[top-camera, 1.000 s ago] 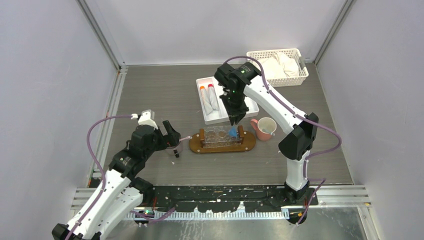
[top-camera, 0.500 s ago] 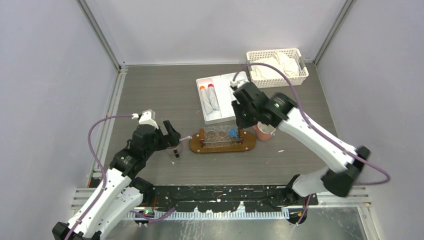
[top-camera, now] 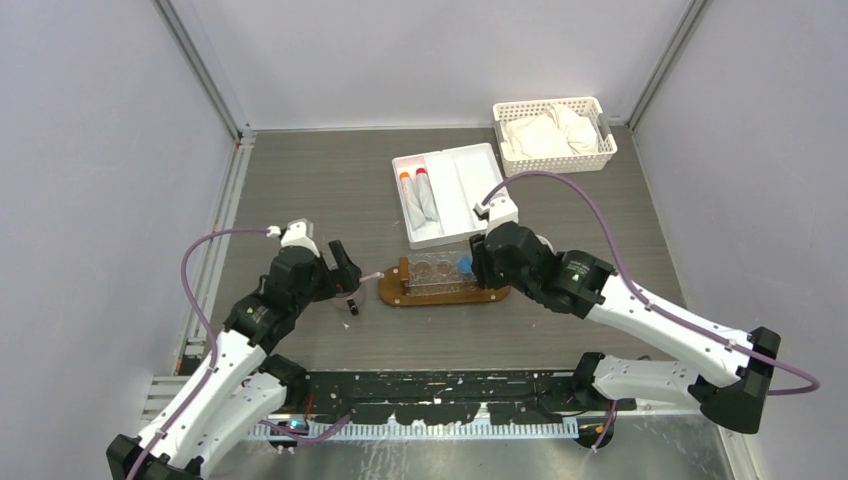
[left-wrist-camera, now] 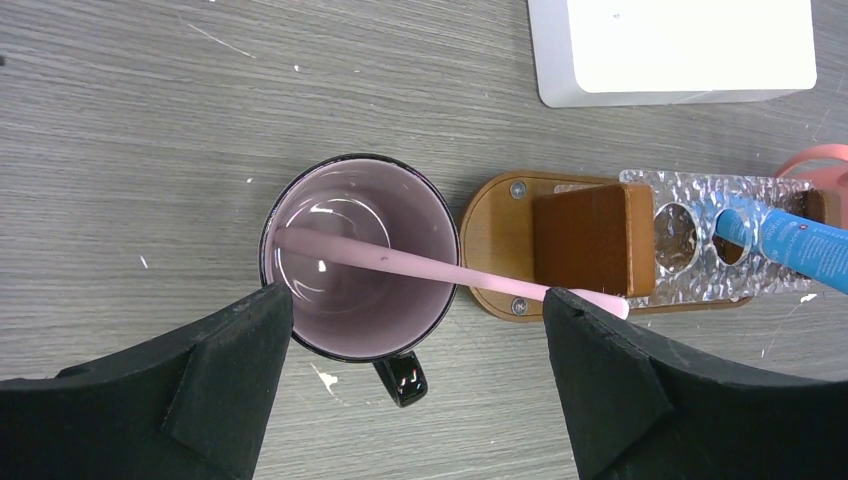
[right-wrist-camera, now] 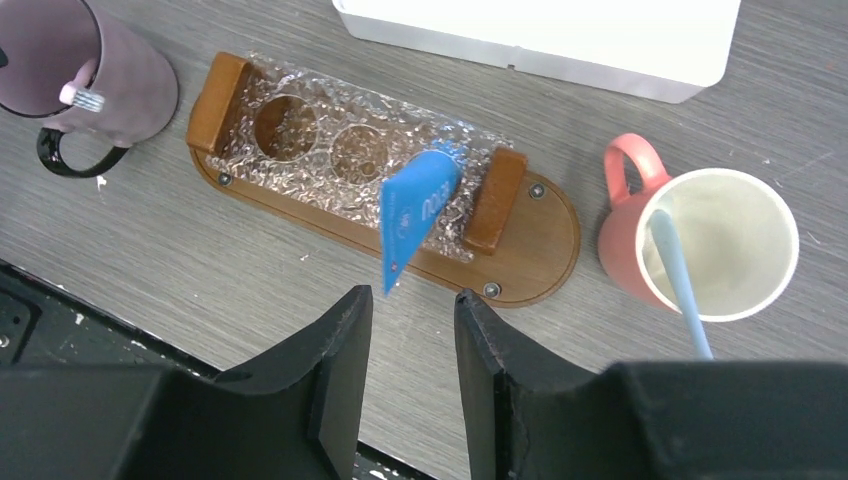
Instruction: Prepare toiletry sets of a toothbrush and toothpaste on the tray
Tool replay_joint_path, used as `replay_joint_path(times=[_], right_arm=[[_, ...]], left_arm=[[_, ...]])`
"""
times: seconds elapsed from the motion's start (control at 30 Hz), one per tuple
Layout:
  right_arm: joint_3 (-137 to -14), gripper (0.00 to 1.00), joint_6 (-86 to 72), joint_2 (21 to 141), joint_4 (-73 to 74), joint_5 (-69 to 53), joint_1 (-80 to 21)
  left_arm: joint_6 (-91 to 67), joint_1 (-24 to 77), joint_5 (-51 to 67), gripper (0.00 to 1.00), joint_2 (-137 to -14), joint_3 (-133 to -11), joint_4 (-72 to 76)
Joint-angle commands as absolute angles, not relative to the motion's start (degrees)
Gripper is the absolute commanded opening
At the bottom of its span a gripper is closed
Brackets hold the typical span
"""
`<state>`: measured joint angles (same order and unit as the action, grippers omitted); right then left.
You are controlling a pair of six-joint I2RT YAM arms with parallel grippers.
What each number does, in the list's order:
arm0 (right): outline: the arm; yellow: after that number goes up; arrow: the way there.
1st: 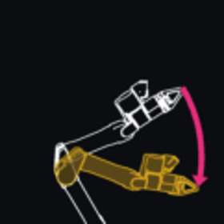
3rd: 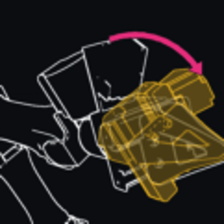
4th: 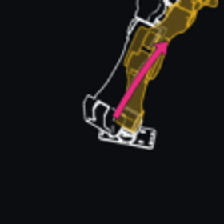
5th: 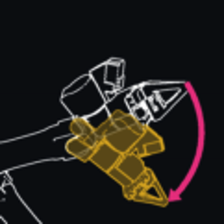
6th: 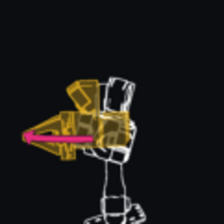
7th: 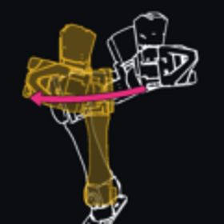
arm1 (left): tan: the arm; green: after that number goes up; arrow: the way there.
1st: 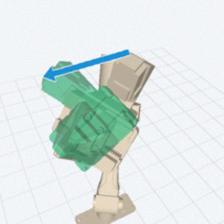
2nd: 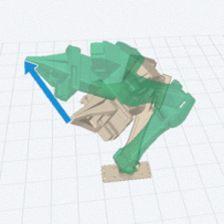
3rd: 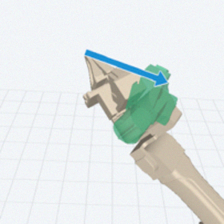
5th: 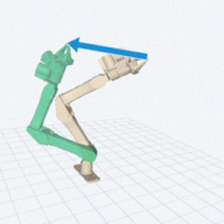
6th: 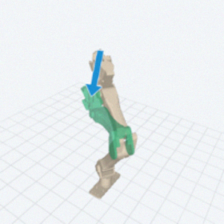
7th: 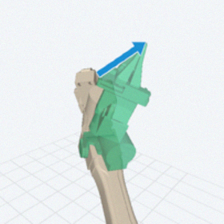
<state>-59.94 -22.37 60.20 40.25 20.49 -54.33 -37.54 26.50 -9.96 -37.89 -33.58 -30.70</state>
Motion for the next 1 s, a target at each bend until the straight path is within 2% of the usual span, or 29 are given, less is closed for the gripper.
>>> replay_joint_path(times=[0.0,0.2,0.5,0.97], right_arm=[[-60.8,0.42,-20.9,61.5,34.4,25.2,-56.8],[-61.2,0.4,-20.4,63.9,34.8,27.1,-57.8],[-60.2,0.31,-21.1,65.1,35.0,27.0,-57.8],[-58.7,0.3,-21.8,65.4,34.3,25.9,-58.6]], left_arm=[[-38.5,26.3,-11.5,0.96,-37.8,-34.6,-29.6],[-38.5,26.2,-11.7,0.96,-38.1,-35.5,-30.4],[-38.5,26.3,-11.6,0.95,-38.0,-35.6,-30.5],[-38.4,26.2,-11.7,0.95,-38.1,-35.5,-30.1]])
